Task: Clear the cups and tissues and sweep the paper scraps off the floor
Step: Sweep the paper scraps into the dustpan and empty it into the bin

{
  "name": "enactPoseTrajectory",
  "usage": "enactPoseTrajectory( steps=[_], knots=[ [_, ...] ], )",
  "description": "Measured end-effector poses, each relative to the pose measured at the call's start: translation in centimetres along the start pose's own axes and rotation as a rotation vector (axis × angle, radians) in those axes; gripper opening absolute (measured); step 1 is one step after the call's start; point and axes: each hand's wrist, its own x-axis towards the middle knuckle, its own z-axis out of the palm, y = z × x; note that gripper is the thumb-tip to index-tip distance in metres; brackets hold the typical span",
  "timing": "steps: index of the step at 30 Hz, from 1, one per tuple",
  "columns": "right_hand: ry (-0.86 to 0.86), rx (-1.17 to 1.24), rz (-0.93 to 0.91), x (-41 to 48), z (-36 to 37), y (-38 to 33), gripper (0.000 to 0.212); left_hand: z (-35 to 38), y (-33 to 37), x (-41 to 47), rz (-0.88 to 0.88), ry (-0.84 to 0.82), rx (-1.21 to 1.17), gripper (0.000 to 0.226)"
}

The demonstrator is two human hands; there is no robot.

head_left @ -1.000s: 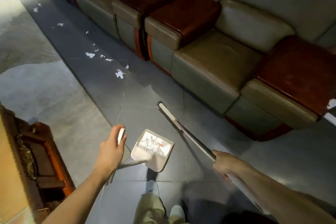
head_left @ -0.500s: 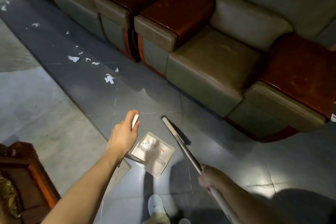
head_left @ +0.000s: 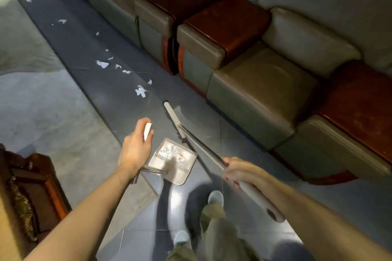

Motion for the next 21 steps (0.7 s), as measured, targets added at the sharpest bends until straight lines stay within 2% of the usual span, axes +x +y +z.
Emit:
enactPoseTrajectory(
  steps=[4, 10, 14, 19, 21],
  knots=[
    [0.047, -0.059, -0.026, 3.5, -3.8, -4.1, 0.049, -1.1, 0.0, 3.2, -0.047, 0.097, -0.040, 0.017],
    [0.060, -0.211, -0.117, 12.7, -12.2, -10.7, 0.059, -1.3, -0.6, 11.8, -0.143, 0.208, -0.034, 0.016],
    [0.023, -0.221, -0.145, 18.9, -18.5, -15.7, 0.058, -1.2, -0.3, 18.4, -0.261, 0.301, -0.033, 0.016],
    [-0.006, -0.358, -0.187, 25.6, -27.2, -23.8, 0.061, -2.8, 0.0, 25.5, -0.402, 0.429, -0.051, 0.016],
    [-0.009, -0.347, -0.202, 27.2, -29.2, -26.2, 0.059, -3.5, 0.1, 27.7, -0.414, 0.433, -0.052, 0.014]
  ],
)
